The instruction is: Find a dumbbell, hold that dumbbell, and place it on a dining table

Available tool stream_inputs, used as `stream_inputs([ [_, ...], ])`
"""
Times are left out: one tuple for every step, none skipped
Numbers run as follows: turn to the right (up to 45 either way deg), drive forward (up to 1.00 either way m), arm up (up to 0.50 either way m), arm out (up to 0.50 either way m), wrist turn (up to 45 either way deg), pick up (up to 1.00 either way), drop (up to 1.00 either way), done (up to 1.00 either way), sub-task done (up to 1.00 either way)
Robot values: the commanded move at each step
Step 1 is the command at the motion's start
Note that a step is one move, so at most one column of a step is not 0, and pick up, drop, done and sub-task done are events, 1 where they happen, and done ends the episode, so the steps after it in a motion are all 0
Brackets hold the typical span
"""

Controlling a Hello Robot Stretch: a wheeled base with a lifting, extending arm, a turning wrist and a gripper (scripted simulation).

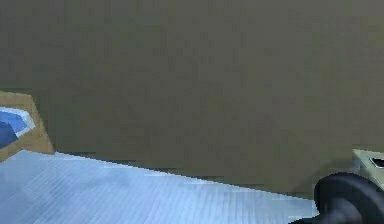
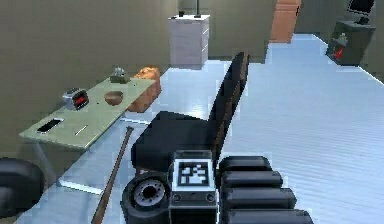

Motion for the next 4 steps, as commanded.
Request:
stream_inputs([
  [45.0, 0.00, 0.00, 0.00, 0.0, 0.00, 0.00, 0.00, 0.00],
  [45.0, 0.00, 0.00, 0.00, 0.0, 0.00, 0.00, 0.00, 0.00],
  [24.0, 0.00, 0.00, 0.00, 0.0, 0.00, 0.00, 0.00, 0.00],
  [-45.0, 0.00, 0.00, 0.00, 0.0, 0.00, 0.00, 0.00, 0.00],
])
